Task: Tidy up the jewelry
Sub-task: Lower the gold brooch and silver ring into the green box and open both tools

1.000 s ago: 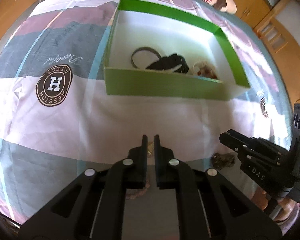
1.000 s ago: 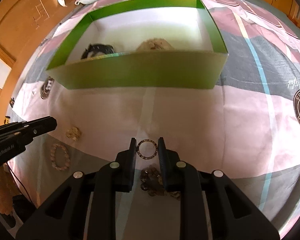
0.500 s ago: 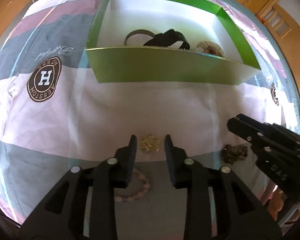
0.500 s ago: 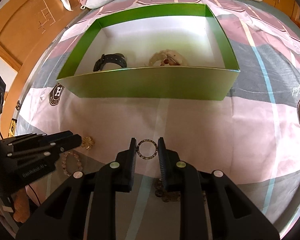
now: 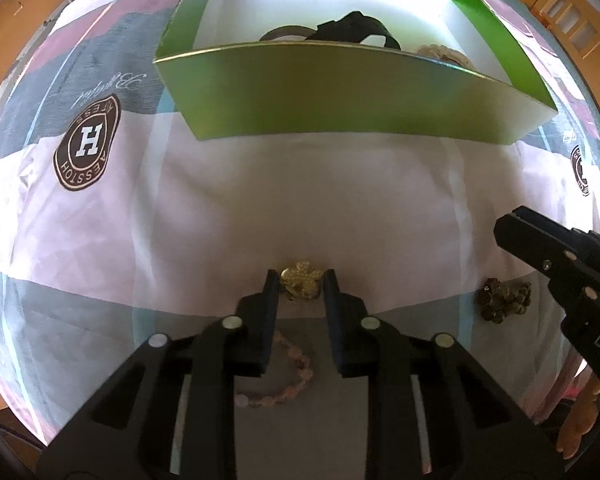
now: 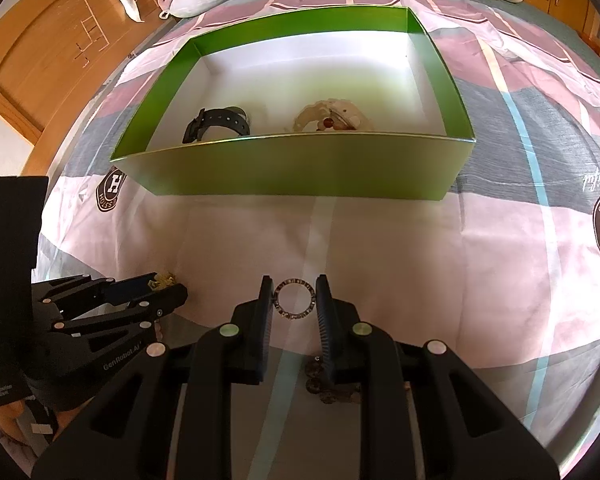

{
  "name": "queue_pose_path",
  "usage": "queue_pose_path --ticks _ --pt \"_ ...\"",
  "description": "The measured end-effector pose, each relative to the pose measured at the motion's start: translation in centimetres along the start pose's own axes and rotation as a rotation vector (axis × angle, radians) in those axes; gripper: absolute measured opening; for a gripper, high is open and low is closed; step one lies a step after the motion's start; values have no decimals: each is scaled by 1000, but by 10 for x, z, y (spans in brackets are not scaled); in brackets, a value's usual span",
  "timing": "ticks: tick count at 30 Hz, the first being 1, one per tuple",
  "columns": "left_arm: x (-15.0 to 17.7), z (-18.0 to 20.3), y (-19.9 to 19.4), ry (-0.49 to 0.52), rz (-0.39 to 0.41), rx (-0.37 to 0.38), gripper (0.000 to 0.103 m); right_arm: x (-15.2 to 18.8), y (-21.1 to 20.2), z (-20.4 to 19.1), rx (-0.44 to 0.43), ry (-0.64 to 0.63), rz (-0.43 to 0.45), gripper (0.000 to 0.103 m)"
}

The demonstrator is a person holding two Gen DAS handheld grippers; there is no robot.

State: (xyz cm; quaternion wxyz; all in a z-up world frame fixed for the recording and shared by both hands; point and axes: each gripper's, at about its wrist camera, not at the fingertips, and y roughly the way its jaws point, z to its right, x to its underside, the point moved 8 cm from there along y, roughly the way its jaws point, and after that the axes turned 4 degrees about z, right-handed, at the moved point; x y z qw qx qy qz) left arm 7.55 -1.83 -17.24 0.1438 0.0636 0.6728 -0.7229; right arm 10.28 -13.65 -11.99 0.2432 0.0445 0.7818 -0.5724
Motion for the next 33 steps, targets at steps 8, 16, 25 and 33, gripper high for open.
queue_pose_path --ticks 8,16,25,33 --pt "-11 -6 -20 -39 79 37 22 -1 1 -2 0 0 6 21" --pt "-42 -9 -70 -56 281 96 22 -15 -20 -6 -50 6 115 21" --pt "-90 -25 -97 -213 424 219 22 -70 -53 -7 -161 81 348 21" --pt "-105 -27 -59 -256 345 240 22 -84 -15 19 -141 171 317 22"
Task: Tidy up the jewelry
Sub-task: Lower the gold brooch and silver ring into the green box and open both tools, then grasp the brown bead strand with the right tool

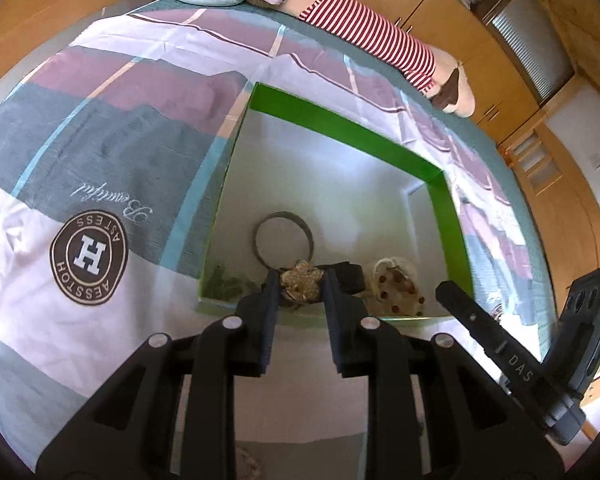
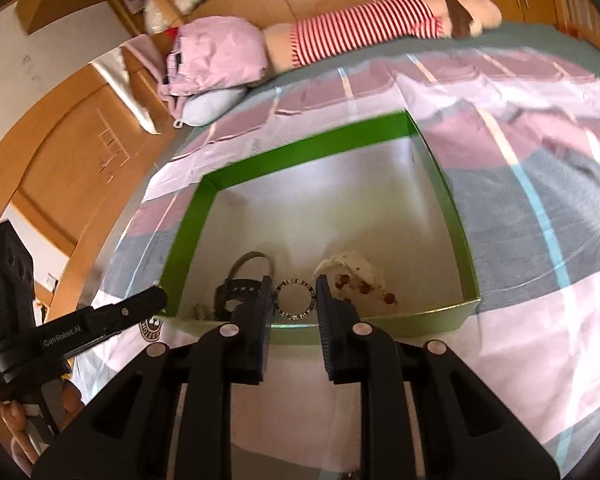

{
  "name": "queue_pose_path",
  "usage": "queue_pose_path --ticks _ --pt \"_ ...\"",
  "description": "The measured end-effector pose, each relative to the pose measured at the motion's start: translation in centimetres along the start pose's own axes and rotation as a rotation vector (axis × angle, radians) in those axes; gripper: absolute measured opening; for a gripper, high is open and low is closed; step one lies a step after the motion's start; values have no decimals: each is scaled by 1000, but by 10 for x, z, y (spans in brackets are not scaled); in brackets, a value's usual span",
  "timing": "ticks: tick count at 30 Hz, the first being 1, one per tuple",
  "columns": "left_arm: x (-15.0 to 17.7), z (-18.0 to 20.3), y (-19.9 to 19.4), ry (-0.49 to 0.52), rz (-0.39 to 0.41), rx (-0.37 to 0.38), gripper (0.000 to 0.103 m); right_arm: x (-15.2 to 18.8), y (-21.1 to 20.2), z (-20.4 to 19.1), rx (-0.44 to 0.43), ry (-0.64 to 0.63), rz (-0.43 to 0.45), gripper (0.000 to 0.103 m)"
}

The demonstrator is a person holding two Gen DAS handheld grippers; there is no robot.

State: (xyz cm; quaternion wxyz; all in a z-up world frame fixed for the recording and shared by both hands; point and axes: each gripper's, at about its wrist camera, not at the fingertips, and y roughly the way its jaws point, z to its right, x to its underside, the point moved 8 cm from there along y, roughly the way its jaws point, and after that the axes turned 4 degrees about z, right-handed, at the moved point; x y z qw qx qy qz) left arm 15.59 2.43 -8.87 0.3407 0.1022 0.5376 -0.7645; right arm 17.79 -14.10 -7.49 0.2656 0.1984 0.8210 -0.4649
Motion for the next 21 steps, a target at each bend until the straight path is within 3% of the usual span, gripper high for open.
queue_pose_path --ticks 7,9,10,11,17,19,21 --pt "2 -3 17 -2 -22 -14 23 4 15 11 21 0 -48 22" --pt "2 -3 17 7 -19 -20 23 2 12 12 24 13 -39 35" --pt "2 -2 15 7 -13 -24 25 1 10 11 28 15 -27 47" --pt "2 -2 14 6 -11 -24 27 -1 6 10 30 12 -14 51" --pt "8 5 -2 28 -30 -20 33 -2 -8 0 -5 6 -16 51" --pt "17 6 -15 49 -74 -22 44 1 -15 -3 -2 -4 -35 51" --pt "30 3 -24 83 -121 -48 46 11 -26 -5 18 -45 -80 51"
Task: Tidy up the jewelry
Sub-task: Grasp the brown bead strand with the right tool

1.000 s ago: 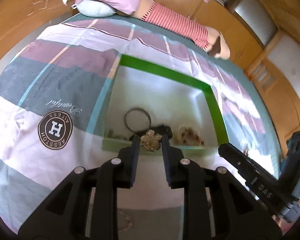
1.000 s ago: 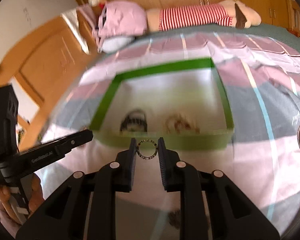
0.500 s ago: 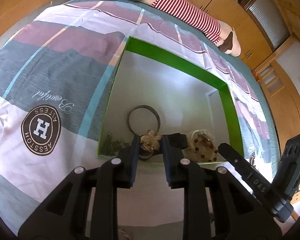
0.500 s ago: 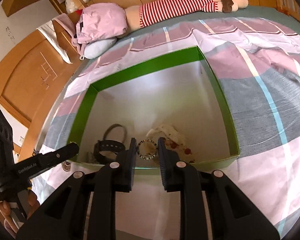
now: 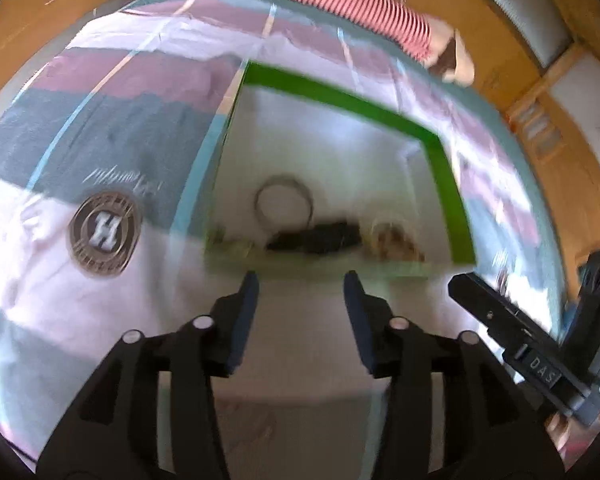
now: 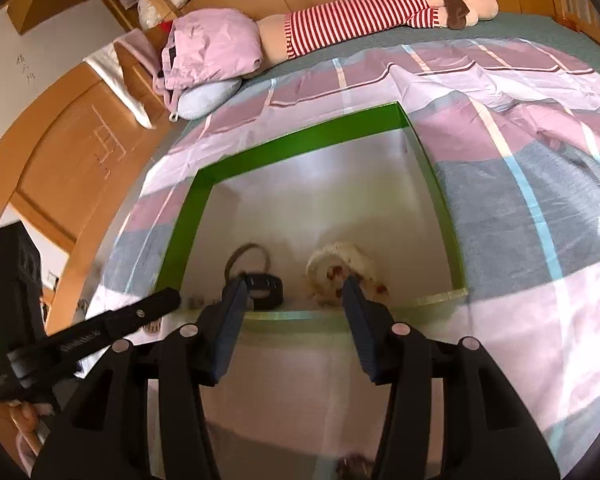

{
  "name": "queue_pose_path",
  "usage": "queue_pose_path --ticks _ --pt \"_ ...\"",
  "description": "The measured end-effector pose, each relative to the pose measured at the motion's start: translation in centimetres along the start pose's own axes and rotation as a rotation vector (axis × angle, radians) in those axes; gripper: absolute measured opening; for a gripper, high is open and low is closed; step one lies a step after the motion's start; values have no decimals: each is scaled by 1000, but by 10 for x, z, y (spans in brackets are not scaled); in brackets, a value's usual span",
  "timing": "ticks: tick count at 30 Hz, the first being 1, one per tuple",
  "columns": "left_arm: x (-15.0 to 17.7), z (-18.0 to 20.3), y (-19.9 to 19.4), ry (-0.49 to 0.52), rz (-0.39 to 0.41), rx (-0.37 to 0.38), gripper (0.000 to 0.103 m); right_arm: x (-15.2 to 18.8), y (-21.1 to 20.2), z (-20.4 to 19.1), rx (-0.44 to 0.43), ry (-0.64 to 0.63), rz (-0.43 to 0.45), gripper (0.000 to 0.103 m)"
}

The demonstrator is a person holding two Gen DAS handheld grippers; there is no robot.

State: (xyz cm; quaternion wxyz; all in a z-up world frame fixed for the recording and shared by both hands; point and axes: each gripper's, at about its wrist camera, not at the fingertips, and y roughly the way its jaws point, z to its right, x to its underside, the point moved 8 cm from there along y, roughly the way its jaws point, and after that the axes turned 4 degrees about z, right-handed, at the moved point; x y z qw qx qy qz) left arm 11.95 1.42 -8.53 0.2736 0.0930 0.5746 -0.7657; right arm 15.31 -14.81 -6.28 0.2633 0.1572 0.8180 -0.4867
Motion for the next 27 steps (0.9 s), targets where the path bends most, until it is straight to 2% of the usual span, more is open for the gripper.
queue_pose_path --ticks 2,4,6,8,12,15,17,21,23,24,25,27 --pt "25 -7 -2 62 -80 -68 46 17 -6 1 28 -45 -69 51" --pt "57 -22 3 112 -162 -151 46 45 -8 10 103 -78 -178 52" --pt "79 -37 13 98 -235 -203 44 65 -11 16 121 -86 -222 52" --pt "96 -49 25 65 -315 -220 43 83 -10 24 137 -89 -275 52" --pt "101 -52 32 62 -333 -242 43 112 -4 39 178 -89 -382 52" --pt "104 -45 37 91 -335 -267 47 130 7 31 183 -161 -441 52" --pt "107 -42 40 113 -336 -284 47 136 12 25 211 -224 -440 54" --pt "109 -38 40 139 -316 -302 48 133 20 16 260 -310 -382 51" --pt "109 -35 40 137 -308 -289 42 136 27 13 249 -322 -381 38" --pt "109 -33 40 135 -306 -277 34 134 27 11 250 -324 -353 37" --pt "108 -31 39 133 -304 -261 29 132 28 8 231 -325 -337 27" --pt "107 -28 38 132 -298 -238 20 128 28 3 185 -299 -316 24"
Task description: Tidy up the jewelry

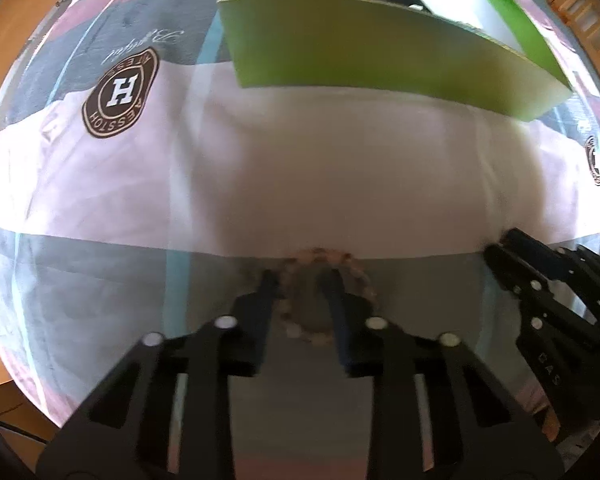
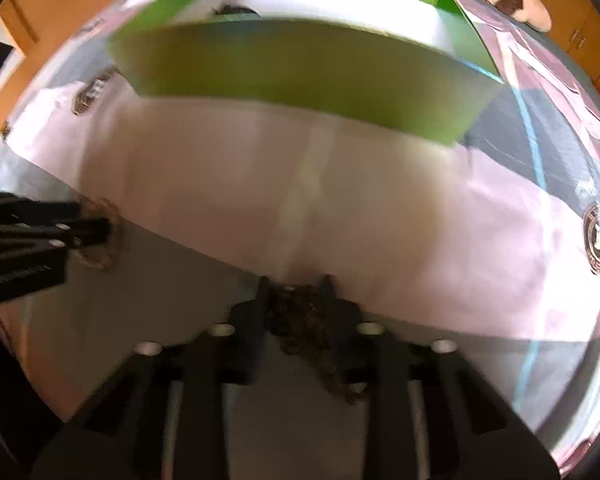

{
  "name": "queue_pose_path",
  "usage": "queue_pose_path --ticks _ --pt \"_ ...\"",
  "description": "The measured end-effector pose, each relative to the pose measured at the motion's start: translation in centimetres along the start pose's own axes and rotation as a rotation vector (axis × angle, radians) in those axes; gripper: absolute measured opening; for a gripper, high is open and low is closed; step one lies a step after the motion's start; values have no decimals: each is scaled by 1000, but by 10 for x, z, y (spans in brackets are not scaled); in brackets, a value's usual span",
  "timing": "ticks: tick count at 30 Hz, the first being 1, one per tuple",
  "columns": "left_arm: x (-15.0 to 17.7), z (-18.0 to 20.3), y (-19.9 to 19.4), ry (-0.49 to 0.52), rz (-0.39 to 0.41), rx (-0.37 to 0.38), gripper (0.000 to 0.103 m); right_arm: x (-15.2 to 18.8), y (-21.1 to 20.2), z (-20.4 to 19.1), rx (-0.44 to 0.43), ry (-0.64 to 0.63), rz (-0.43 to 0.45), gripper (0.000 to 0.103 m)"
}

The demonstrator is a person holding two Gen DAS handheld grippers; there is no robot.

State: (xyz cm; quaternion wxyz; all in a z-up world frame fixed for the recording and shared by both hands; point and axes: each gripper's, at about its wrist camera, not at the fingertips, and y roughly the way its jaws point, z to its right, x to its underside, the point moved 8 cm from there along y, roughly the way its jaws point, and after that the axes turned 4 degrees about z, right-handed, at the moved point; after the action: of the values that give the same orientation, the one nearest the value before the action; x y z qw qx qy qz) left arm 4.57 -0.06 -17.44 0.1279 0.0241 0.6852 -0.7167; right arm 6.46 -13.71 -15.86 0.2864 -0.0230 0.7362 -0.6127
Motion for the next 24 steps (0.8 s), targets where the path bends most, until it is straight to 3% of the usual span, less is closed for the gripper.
queue_pose_path --ticks 2,7,11,15,17,18,20,24 --pt "-2 2 -2 -4 9 30 14 -4 -1 -1 -27 33 29 24" --pt "-21 7 -23 -2 96 85 13 -22 -18 3 -67 92 155 24" --pt "-33 5 -36 9 160 74 13 -35 -40 7 -112 136 275 24" --pt "-27 9 -34 11 147 69 13 -37 -28 16 -88 158 222 24" --pt "-23 11 -34 8 146 60 19 -36 -23 18 -91 180 202 24" --pt "-22 8 -29 6 144 60 23 -35 -26 22 -88 186 202 26" --pt "-25 10 -25 0 143 58 24 -37 -31 24 -79 196 221 43" --pt "-26 -1 -29 -29 123 72 32 -39 -34 23 -59 194 247 45"
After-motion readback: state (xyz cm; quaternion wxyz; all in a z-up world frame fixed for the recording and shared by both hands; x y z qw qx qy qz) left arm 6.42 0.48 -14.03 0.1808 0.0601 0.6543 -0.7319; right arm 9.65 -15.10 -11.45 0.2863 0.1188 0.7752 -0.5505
